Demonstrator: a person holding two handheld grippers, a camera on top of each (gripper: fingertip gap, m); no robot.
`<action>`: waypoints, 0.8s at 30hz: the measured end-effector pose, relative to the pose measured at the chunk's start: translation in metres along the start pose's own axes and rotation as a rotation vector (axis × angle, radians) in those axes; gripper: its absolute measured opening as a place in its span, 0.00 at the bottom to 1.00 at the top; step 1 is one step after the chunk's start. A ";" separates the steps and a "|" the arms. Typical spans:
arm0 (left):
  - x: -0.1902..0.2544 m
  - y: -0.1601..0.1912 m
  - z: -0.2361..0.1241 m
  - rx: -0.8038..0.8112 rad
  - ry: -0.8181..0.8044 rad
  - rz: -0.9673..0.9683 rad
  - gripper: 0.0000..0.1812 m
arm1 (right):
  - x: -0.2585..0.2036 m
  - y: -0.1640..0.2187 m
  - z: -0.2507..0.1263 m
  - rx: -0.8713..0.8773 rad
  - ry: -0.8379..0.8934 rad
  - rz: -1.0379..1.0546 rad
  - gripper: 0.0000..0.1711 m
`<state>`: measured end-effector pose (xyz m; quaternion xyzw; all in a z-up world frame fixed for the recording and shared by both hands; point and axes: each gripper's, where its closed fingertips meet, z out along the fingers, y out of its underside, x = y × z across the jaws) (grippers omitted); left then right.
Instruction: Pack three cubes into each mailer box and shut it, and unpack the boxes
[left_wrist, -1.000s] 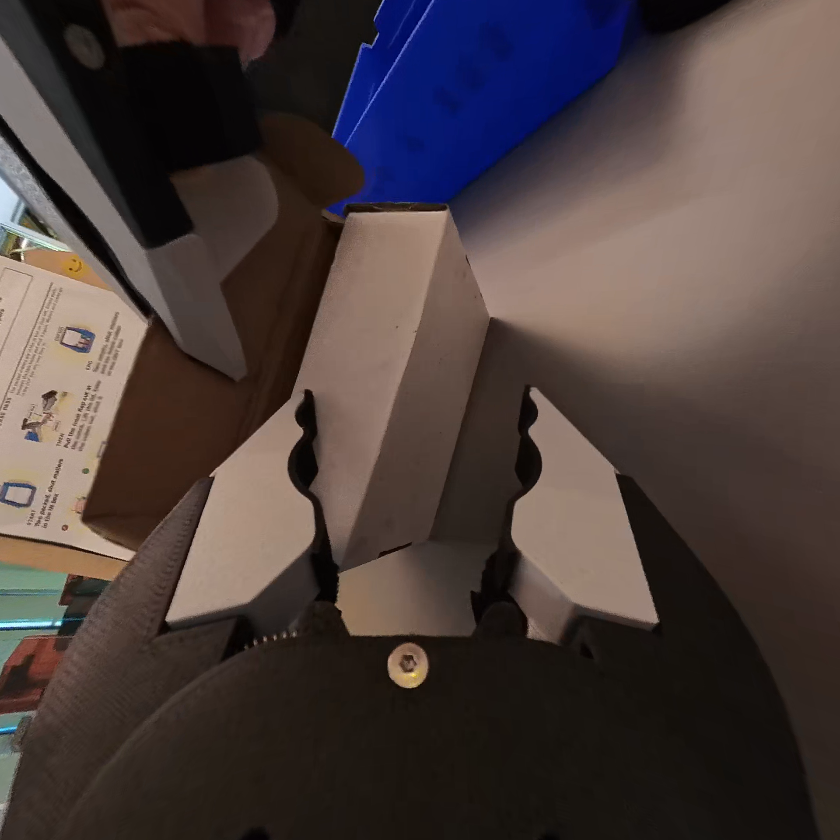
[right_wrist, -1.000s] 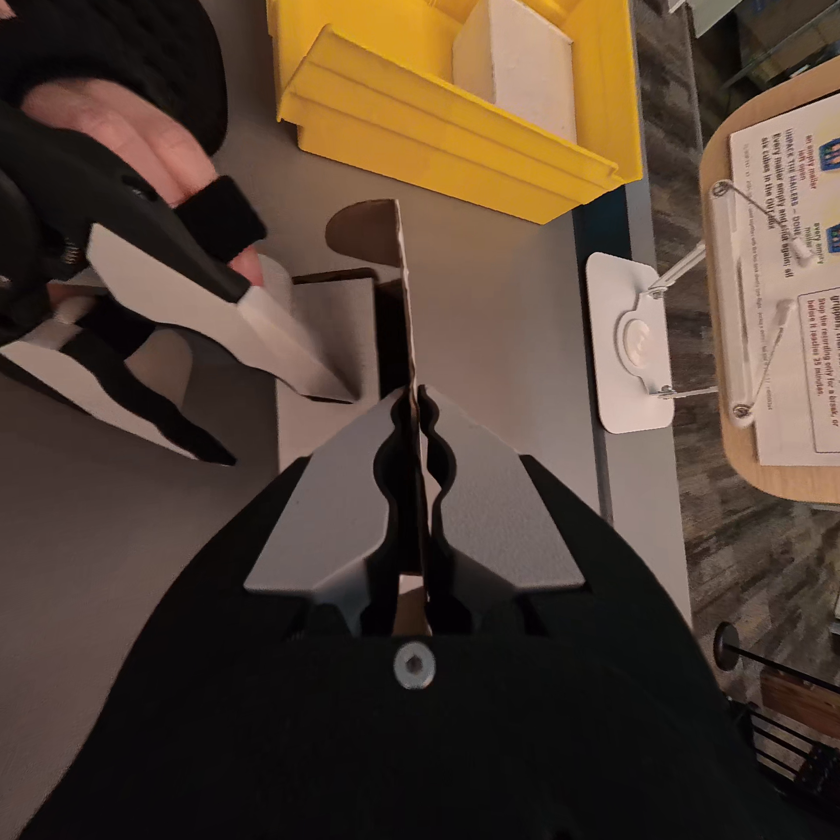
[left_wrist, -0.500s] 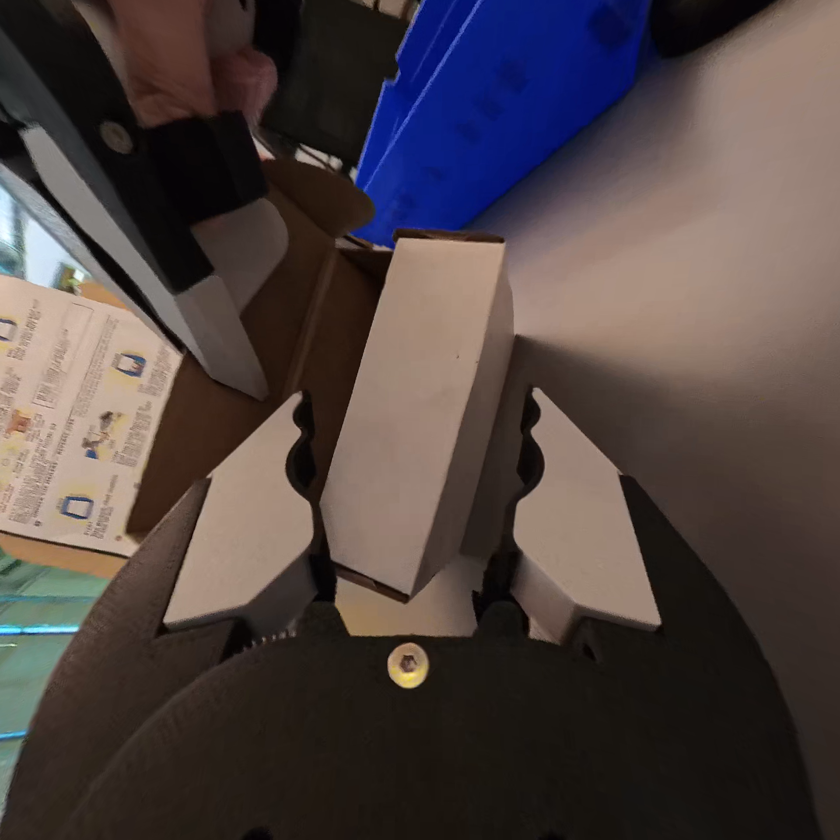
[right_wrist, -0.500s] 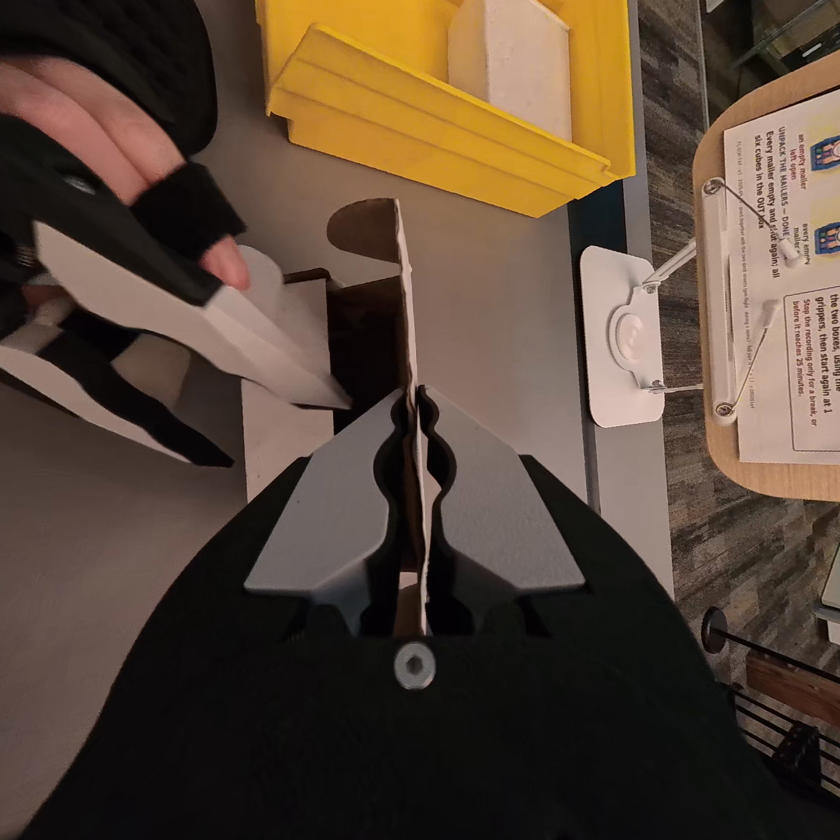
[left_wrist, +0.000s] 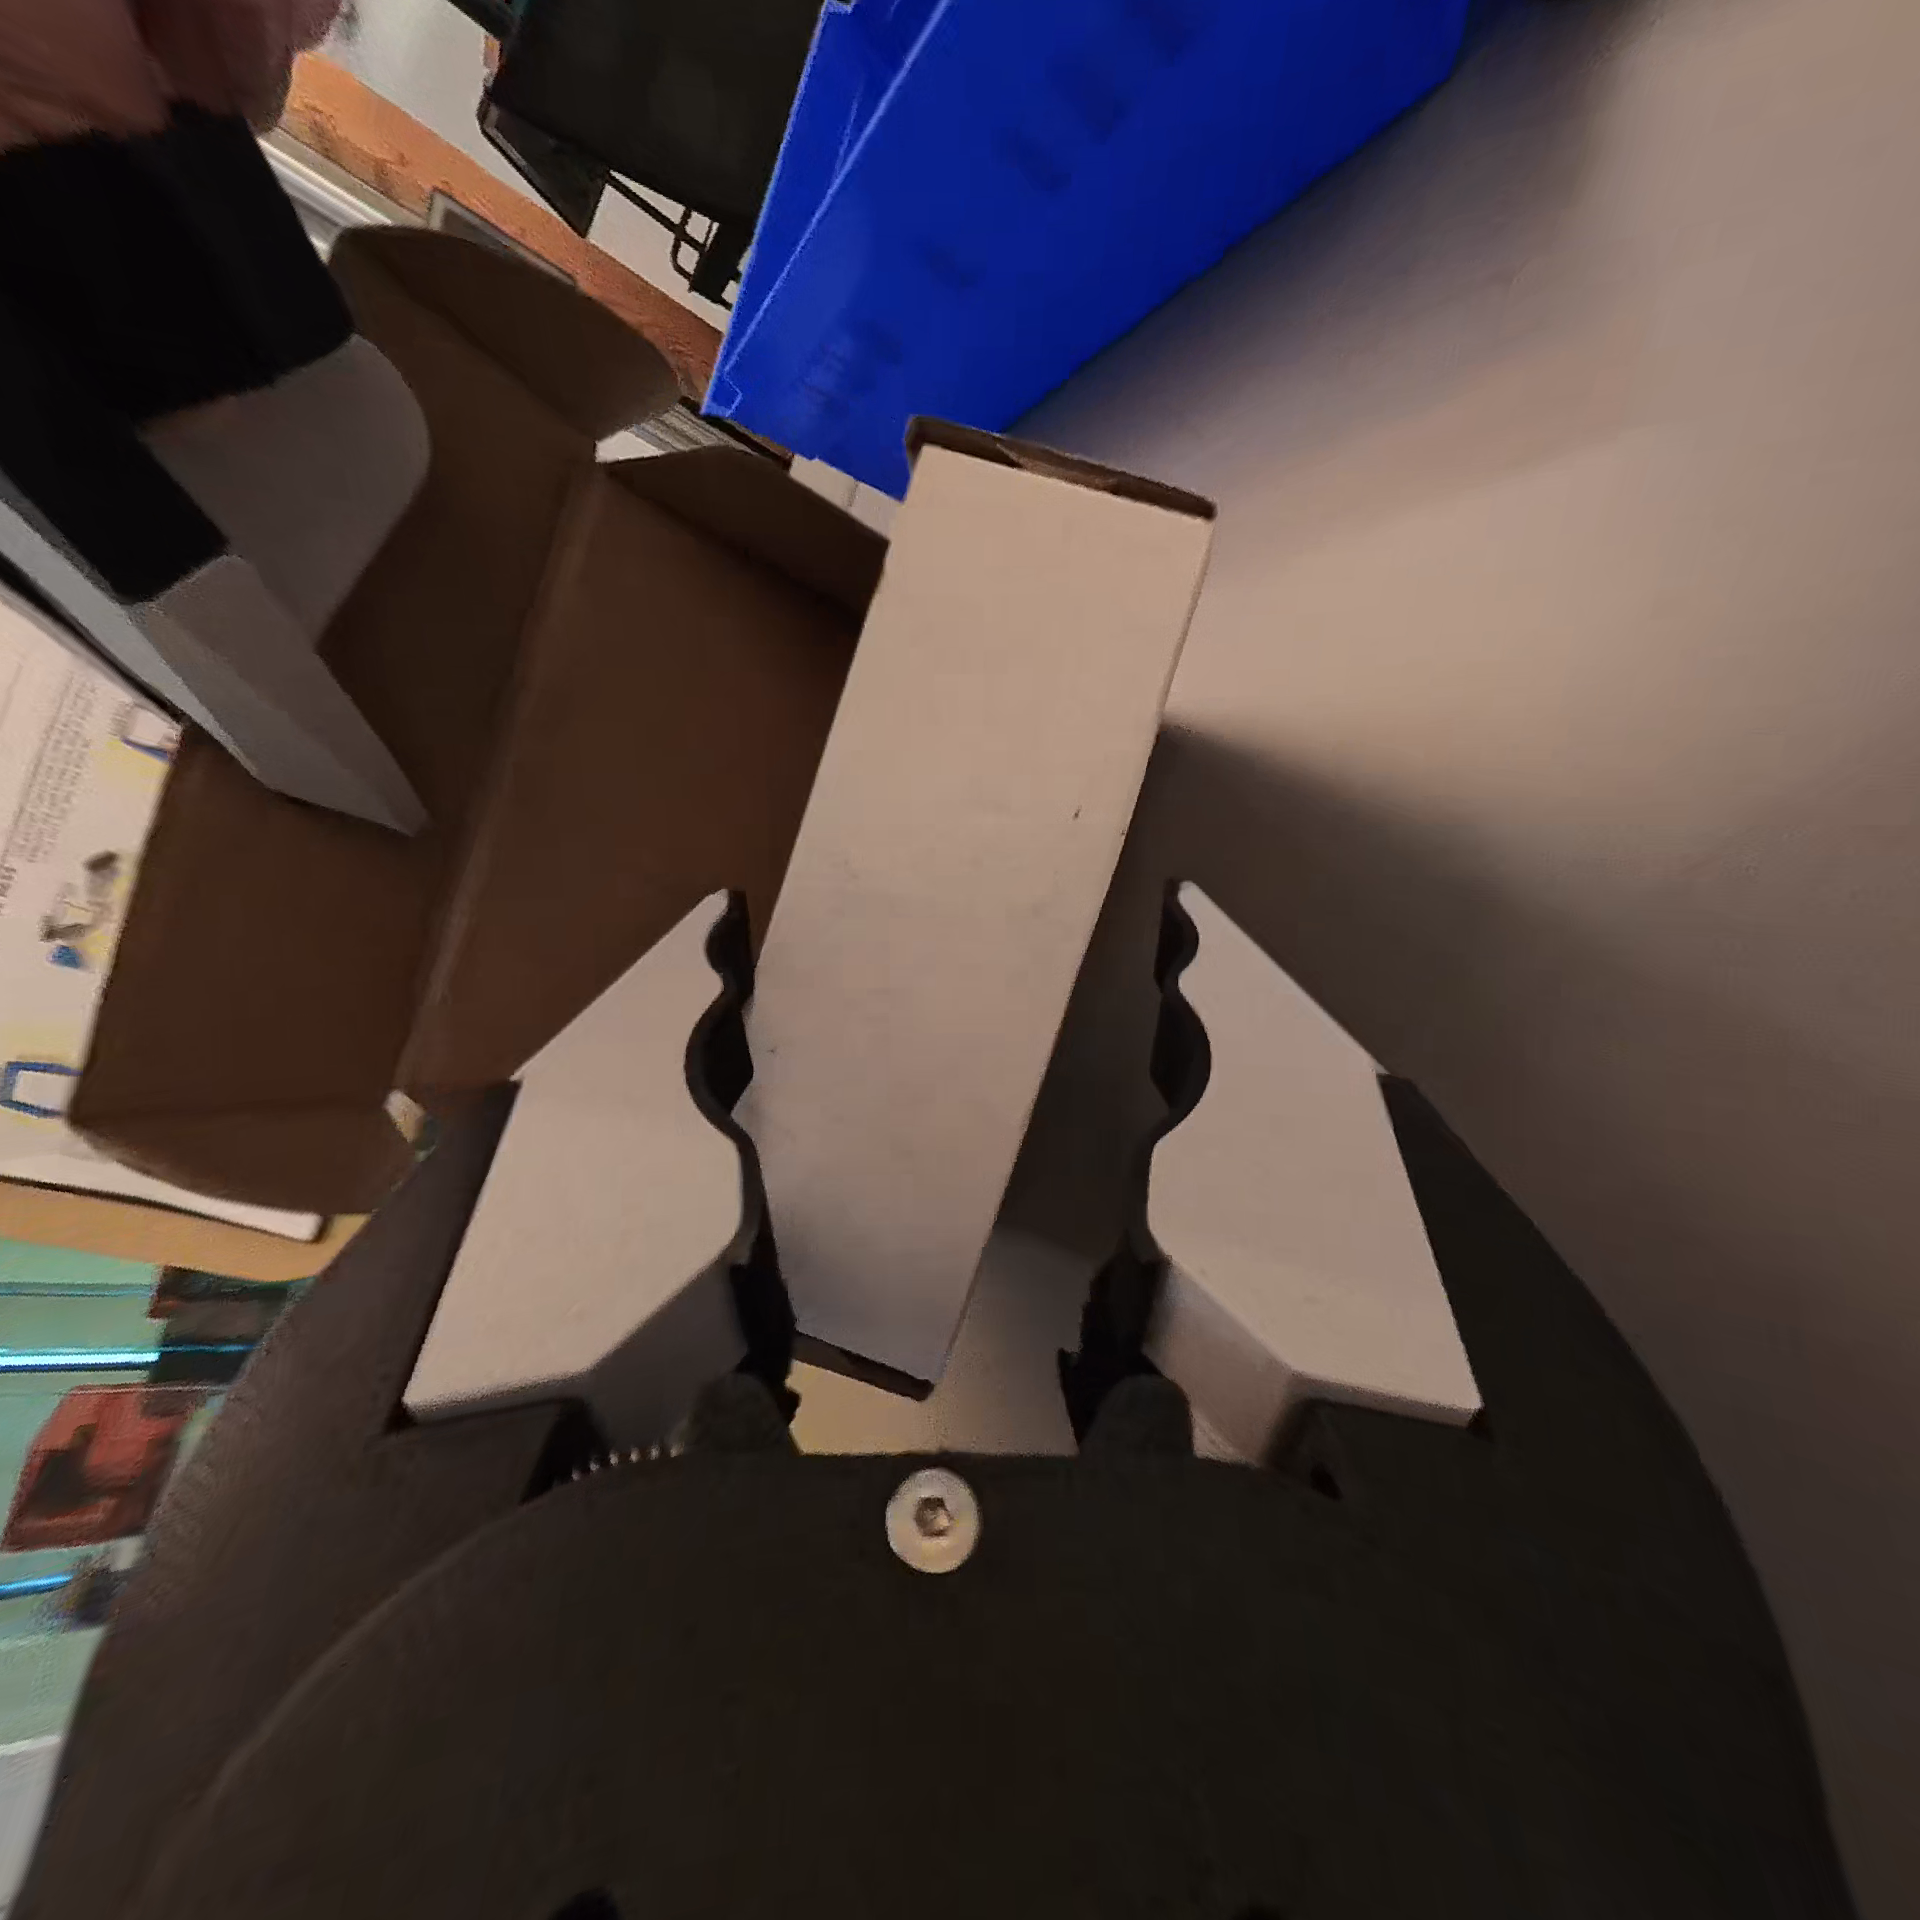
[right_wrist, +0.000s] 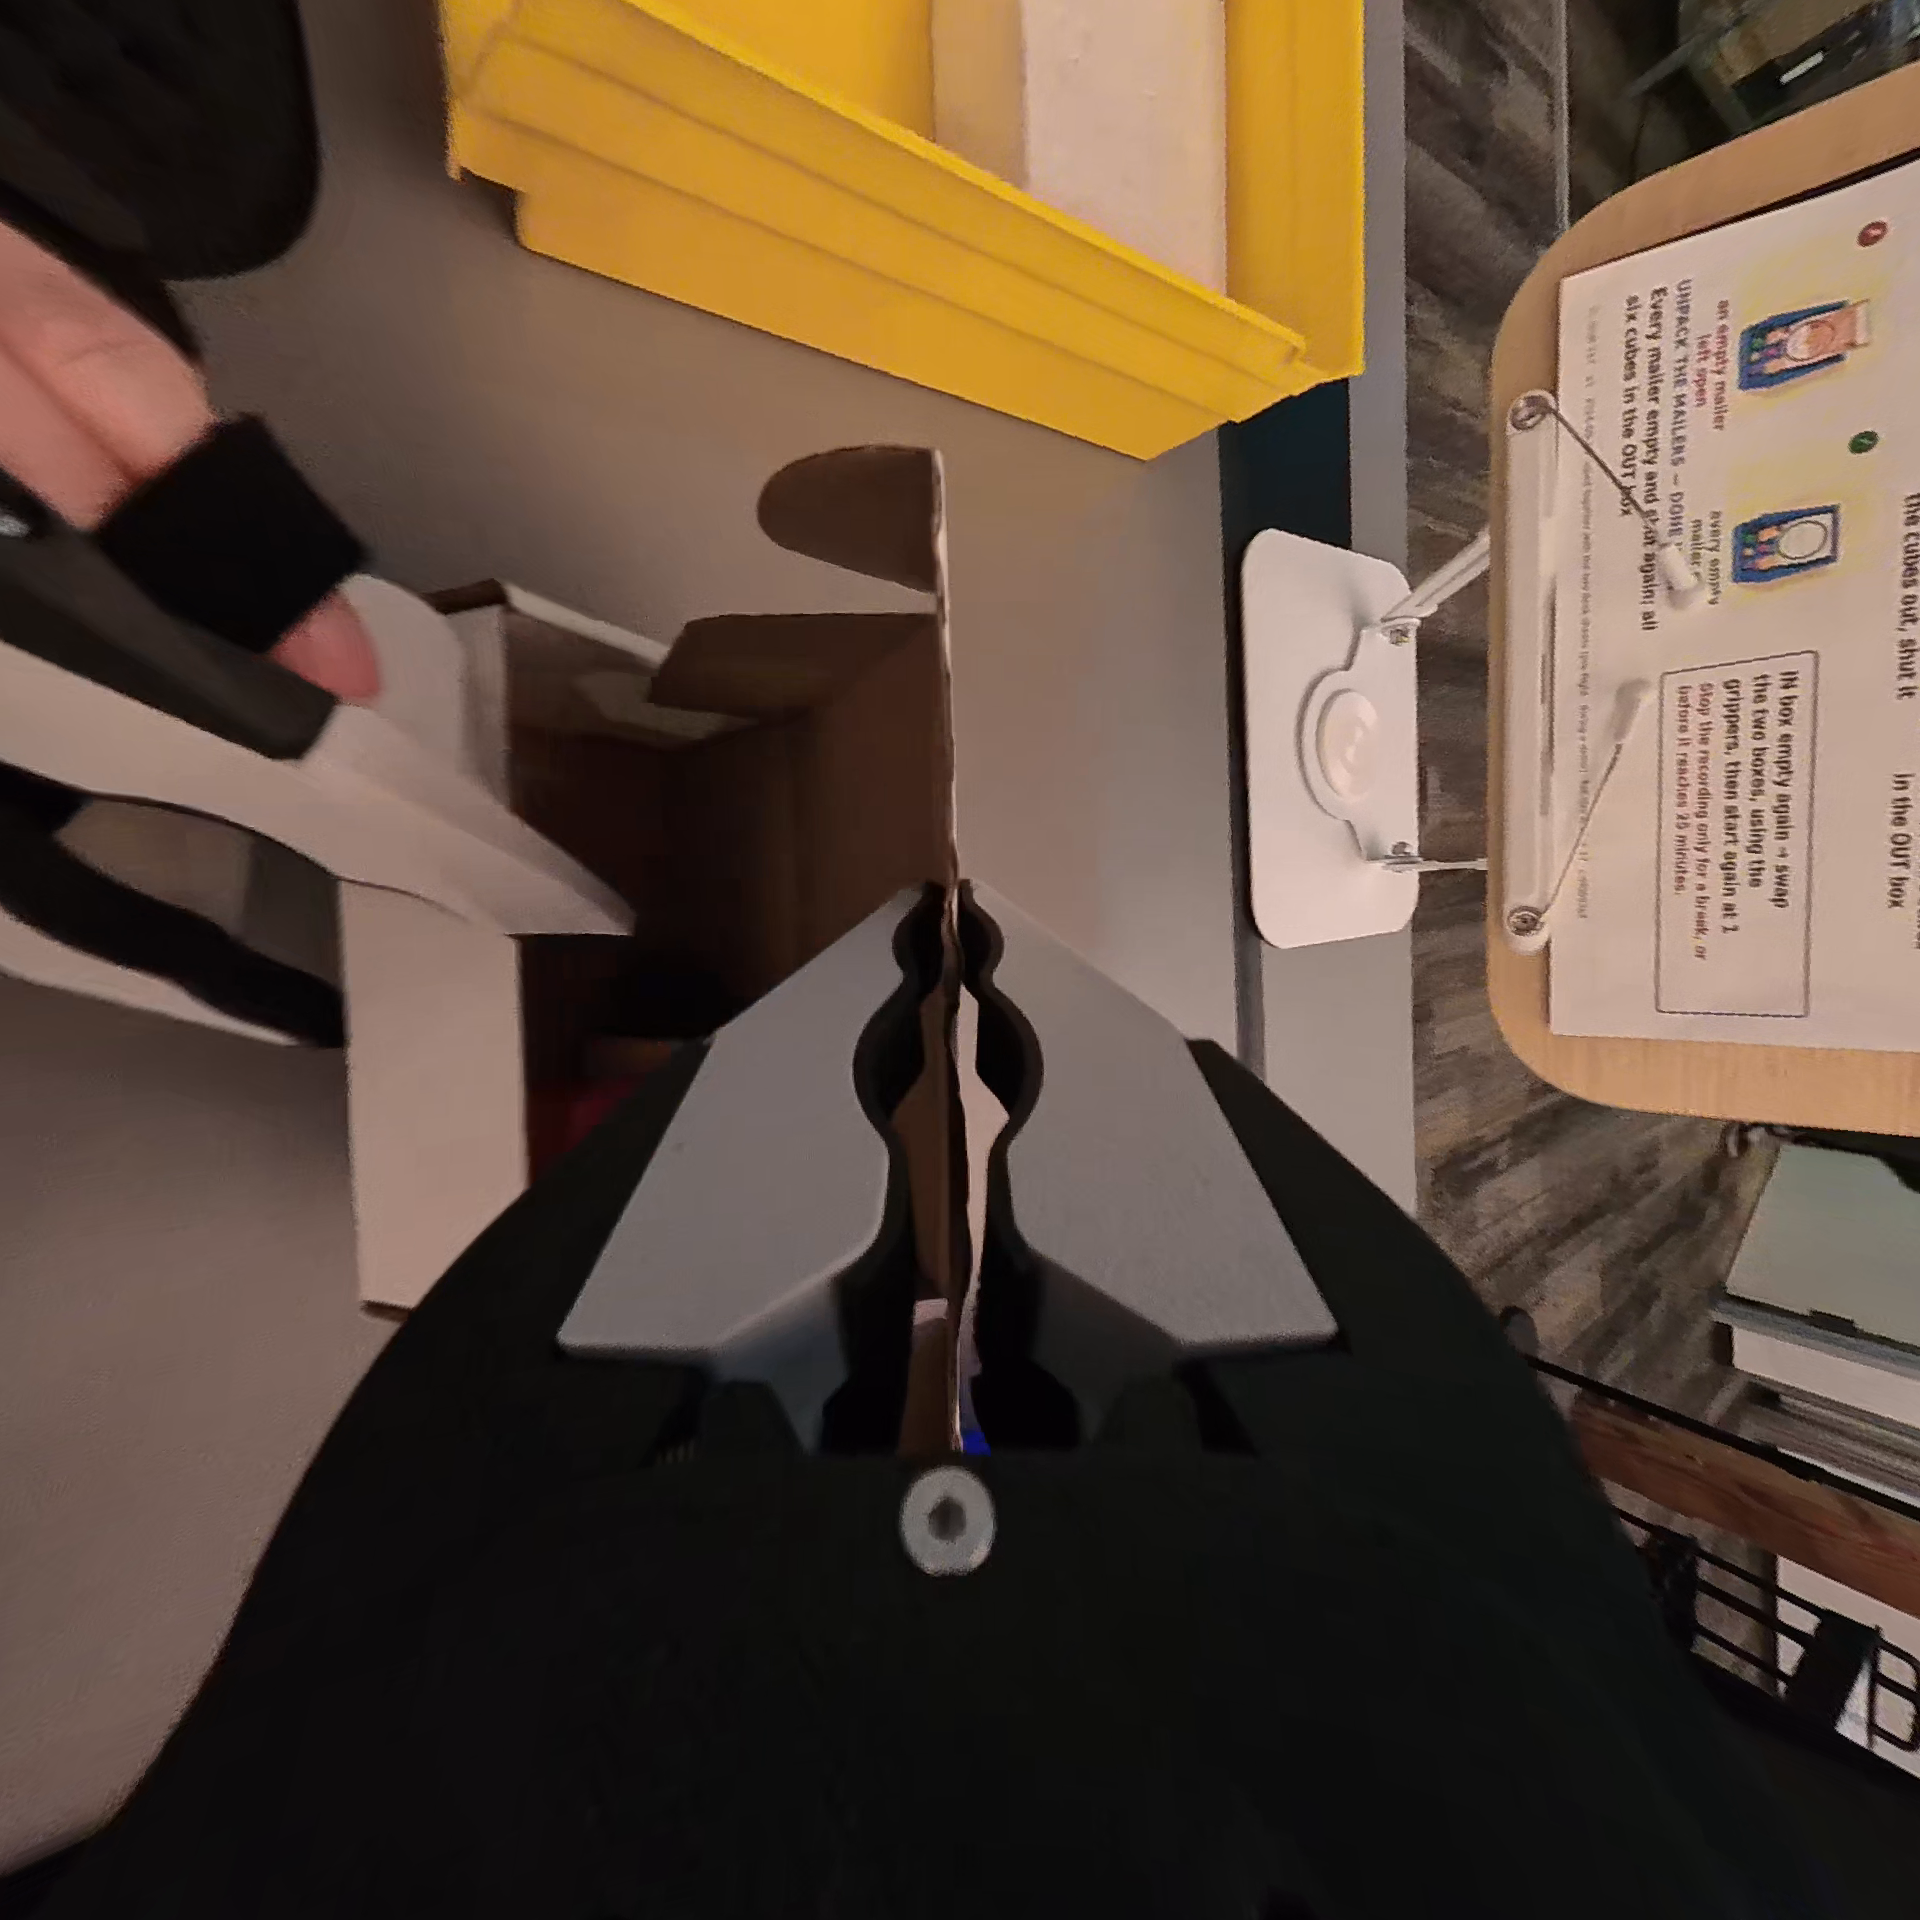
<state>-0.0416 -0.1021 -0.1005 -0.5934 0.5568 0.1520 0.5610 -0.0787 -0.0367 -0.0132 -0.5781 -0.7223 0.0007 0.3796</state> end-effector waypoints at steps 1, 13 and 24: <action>0.002 -0.001 -0.001 0.010 0.012 -0.030 0.43 | 0.005 0.001 0.002 -0.011 0.009 -0.007 0.01; 0.013 -0.001 -0.005 0.052 0.051 -0.093 0.40 | 0.055 0.036 0.057 -0.174 0.061 -0.077 0.01; 0.036 0.021 0.014 -0.060 0.166 -0.067 0.35 | 0.079 0.050 0.105 -0.188 0.109 -0.124 0.01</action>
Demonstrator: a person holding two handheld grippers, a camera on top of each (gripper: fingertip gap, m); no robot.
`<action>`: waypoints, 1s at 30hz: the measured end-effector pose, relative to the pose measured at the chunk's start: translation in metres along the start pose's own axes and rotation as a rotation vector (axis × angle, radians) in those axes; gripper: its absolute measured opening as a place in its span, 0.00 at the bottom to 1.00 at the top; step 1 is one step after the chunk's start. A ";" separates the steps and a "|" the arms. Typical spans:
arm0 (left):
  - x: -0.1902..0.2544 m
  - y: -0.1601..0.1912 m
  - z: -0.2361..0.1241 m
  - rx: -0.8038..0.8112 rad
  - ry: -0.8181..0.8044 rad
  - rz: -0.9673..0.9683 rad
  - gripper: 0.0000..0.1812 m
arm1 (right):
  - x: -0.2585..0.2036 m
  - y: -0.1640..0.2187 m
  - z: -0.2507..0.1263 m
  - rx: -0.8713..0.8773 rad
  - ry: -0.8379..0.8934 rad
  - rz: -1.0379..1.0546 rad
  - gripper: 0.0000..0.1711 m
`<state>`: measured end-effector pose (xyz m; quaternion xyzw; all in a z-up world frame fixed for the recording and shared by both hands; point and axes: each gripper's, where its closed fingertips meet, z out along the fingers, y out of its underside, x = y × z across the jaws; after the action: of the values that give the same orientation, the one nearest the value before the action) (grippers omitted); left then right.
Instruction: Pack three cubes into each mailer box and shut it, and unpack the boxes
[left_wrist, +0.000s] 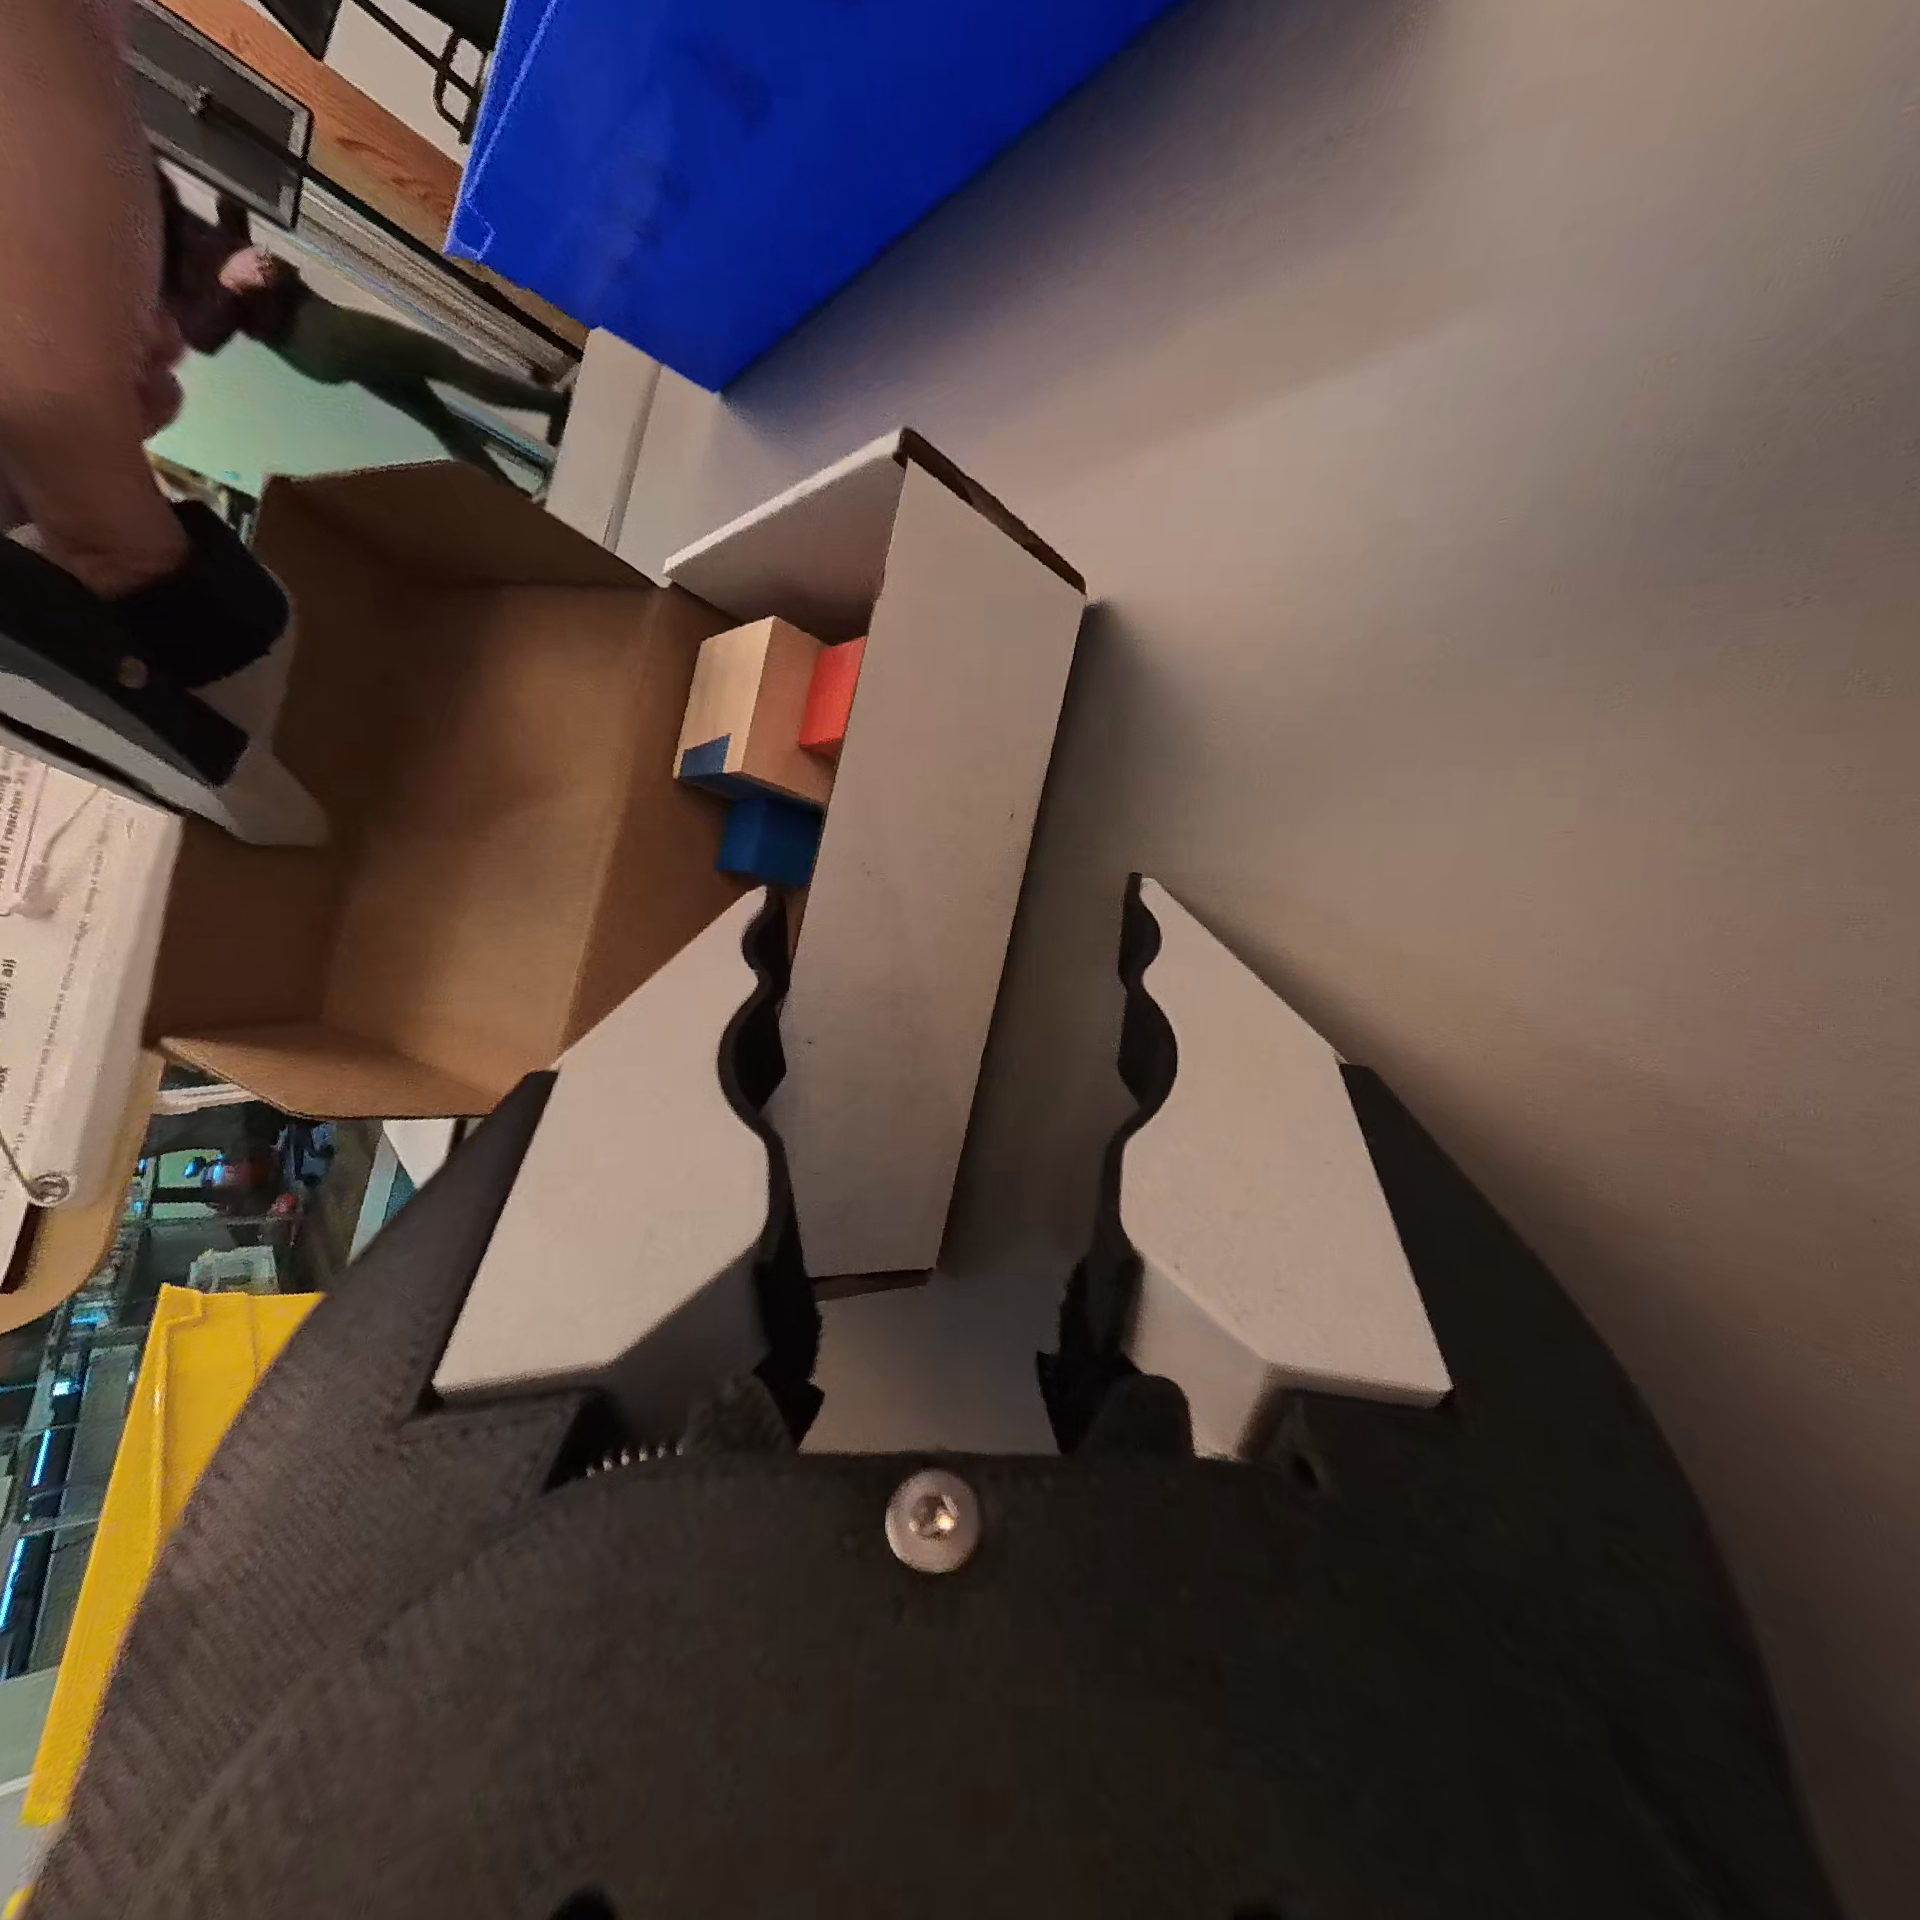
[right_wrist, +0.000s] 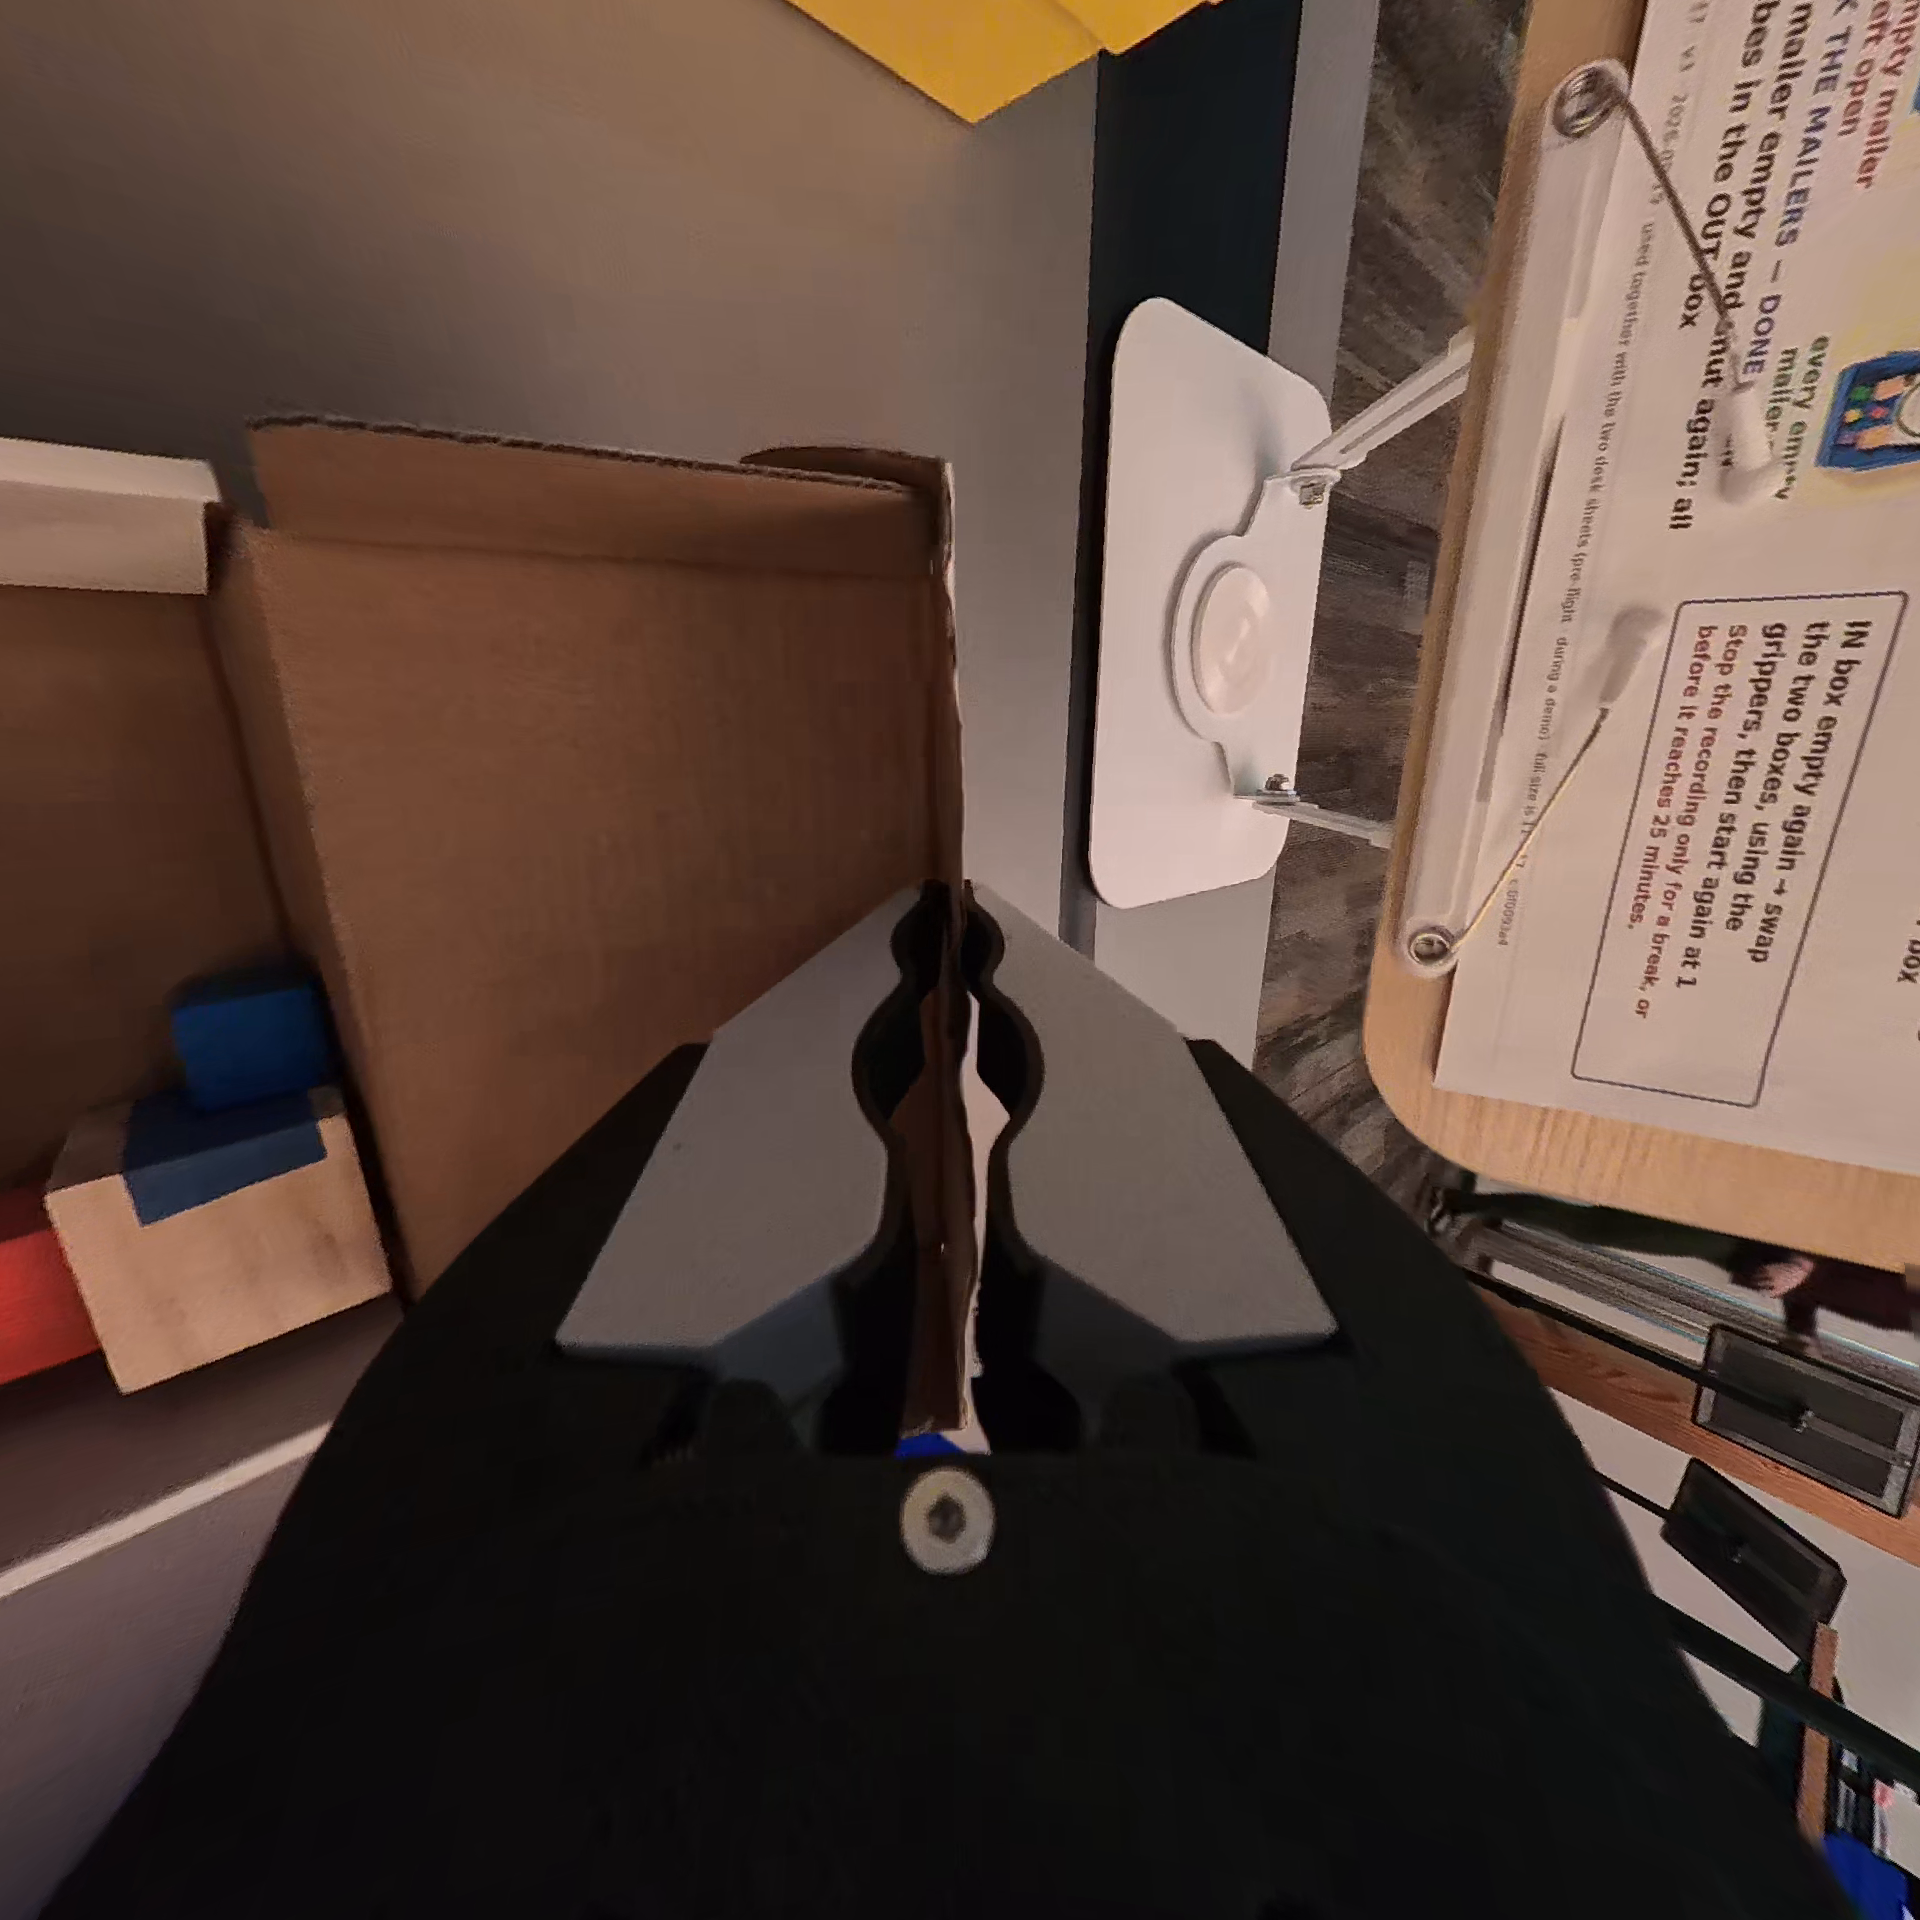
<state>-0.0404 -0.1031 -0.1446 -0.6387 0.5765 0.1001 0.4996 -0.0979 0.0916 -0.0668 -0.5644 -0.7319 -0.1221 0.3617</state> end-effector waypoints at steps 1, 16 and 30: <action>-0.001 0.001 0.001 -0.003 -0.001 -0.002 0.35 | 0.000 0.001 0.005 -0.006 0.007 -0.010 0.01; -0.008 0.006 0.004 -0.021 -0.031 0.022 0.33 | -0.011 0.021 0.046 -0.051 -0.062 0.044 0.09; -0.008 0.004 0.008 -0.022 -0.056 0.053 0.31 | 0.007 0.001 -0.081 0.215 0.065 0.127 0.23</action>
<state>-0.0426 -0.0913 -0.1445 -0.6257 0.5778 0.1372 0.5058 -0.0660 0.0489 -0.0047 -0.5633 -0.6914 -0.0382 0.4507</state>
